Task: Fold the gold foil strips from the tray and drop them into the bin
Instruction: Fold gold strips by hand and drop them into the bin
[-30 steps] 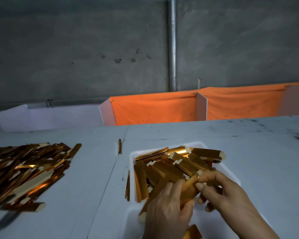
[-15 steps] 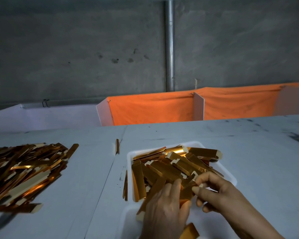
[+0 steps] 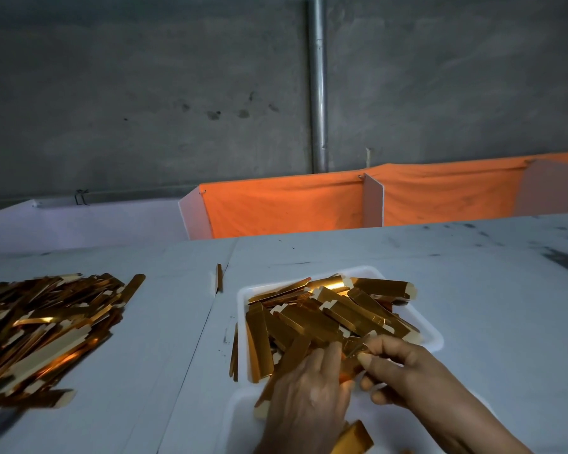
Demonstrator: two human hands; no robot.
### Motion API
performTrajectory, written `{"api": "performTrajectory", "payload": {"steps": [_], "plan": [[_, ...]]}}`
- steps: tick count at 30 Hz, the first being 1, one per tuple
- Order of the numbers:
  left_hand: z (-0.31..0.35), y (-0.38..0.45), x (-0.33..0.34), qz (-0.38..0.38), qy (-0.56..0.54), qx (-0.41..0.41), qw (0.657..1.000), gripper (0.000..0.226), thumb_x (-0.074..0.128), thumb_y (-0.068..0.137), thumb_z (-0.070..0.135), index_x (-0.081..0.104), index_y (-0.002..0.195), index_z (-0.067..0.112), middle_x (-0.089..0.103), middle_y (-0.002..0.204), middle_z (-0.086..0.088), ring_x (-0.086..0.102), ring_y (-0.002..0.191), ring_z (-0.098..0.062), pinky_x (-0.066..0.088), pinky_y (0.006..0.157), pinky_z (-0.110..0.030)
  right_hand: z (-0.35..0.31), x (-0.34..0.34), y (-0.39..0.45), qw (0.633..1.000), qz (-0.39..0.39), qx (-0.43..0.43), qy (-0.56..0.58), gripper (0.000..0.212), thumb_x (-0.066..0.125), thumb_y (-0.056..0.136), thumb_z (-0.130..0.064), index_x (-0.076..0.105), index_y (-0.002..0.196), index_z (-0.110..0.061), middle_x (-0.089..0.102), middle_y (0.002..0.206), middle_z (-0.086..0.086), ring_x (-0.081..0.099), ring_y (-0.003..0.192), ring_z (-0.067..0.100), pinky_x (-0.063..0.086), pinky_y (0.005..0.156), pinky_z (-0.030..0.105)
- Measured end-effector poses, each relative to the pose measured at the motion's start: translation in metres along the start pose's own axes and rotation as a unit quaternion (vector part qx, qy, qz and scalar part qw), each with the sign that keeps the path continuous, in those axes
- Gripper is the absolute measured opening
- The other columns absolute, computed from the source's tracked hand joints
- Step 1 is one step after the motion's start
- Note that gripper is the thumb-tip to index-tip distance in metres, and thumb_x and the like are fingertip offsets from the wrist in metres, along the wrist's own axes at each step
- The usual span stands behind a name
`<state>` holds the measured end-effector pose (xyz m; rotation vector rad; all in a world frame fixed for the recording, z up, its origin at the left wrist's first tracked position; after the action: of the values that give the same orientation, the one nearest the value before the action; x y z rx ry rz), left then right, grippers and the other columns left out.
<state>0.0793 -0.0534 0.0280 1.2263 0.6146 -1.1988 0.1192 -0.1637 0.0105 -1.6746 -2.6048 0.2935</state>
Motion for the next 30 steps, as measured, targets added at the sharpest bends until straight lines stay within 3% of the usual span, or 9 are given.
{"api": "performTrajectory", "payload": {"steps": [5,11,15,18,24,27,29,30], "plan": [[-0.001,-0.001,-0.004,-0.016,-0.029,0.003,0.999,0.044,0.035,0.101,0.034,0.027,0.145,0.029,0.048,0.136,0.012,0.047,0.120,-0.001,0.036,0.098,-0.014,-0.005,0.005,-0.005,0.999,-0.018,-0.013,0.027,0.017,0.063,0.090,-0.015,0.072,0.076,-0.016,0.072,0.083,0.008,0.069,0.074,0.011,0.051,0.059,0.018],[0.013,-0.003,-0.012,-0.027,-0.098,0.016,0.995,0.053,0.029,0.100,0.040,0.009,0.149,0.034,0.047,0.135,0.011,0.052,0.111,-0.001,0.036,0.084,-0.007,-0.011,0.003,-0.005,0.999,-0.005,-0.042,-0.005,0.015,0.061,0.091,-0.016,0.073,0.082,-0.017,0.070,0.078,0.004,0.066,0.068,0.010,0.052,0.061,0.020],[0.014,-0.004,-0.019,-0.005,-0.144,0.027,0.989,0.043,0.030,0.102,0.032,0.031,0.145,0.031,0.057,0.120,0.009,0.059,0.095,-0.002,0.043,0.085,-0.008,-0.017,0.004,-0.009,0.998,-0.018,-0.067,-0.014,0.014,0.063,0.088,-0.016,0.074,0.078,-0.017,0.071,0.075,0.005,0.068,0.070,0.013,0.052,0.061,0.020],[0.012,-0.006,-0.028,0.027,-0.177,0.031,0.983,0.035,0.031,0.102,0.030,0.051,0.130,0.027,0.057,0.100,0.014,0.053,0.079,0.009,0.042,0.078,-0.006,-0.021,0.006,-0.012,0.995,-0.023,-0.086,-0.037,0.013,0.065,0.088,-0.012,0.073,0.079,-0.017,0.071,0.073,0.007,0.068,0.069,0.014,0.052,0.060,0.020],[0.009,-0.006,-0.028,0.021,-0.164,0.047,0.985,0.030,0.035,0.102,0.030,0.060,0.116,0.020,0.051,0.086,0.016,0.052,0.072,0.008,0.037,0.066,-0.003,-0.023,0.007,-0.014,0.991,-0.006,-0.105,-0.083,0.012,0.061,0.090,-0.015,0.070,0.083,-0.012,0.071,0.071,0.008,0.067,0.065,0.018,0.053,0.062,0.022],[0.014,-0.007,-0.028,0.026,-0.160,0.068,0.984,0.033,0.043,0.099,0.028,0.052,0.130,0.020,0.063,0.101,0.006,0.058,0.089,-0.006,0.039,0.073,-0.007,-0.023,0.003,-0.015,0.992,0.006,-0.104,-0.074,0.014,0.060,0.090,-0.017,0.070,0.084,-0.010,0.071,0.072,0.011,0.068,0.066,0.020,0.054,0.063,0.023],[0.013,-0.006,-0.025,0.024,-0.144,0.040,0.988,0.055,0.047,0.098,0.027,0.025,0.148,0.029,0.059,0.125,0.006,0.057,0.107,-0.007,0.042,0.089,-0.013,-0.023,0.002,-0.015,0.992,0.015,-0.099,-0.076,0.014,0.059,0.090,-0.017,0.071,0.085,-0.010,0.071,0.071,0.012,0.067,0.064,0.020,0.053,0.062,0.023],[0.015,-0.006,-0.022,0.022,-0.116,0.037,0.992,0.063,0.050,0.097,0.025,0.014,0.148,0.033,0.056,0.131,0.007,0.057,0.109,-0.006,0.043,0.091,-0.015,-0.022,0.001,-0.014,0.992,0.019,-0.095,-0.080,0.014,0.059,0.091,-0.016,0.071,0.084,-0.010,0.071,0.070,0.011,0.067,0.063,0.019,0.053,0.061,0.021]]}}
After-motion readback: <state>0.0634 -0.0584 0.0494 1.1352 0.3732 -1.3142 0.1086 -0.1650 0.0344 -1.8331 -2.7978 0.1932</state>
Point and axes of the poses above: each hand's wrist, its own y-axis towards the middle knuckle, its own x-axis out of the palm, z = x × y, the point moved 9 cm from there along y, towards the middle knuckle
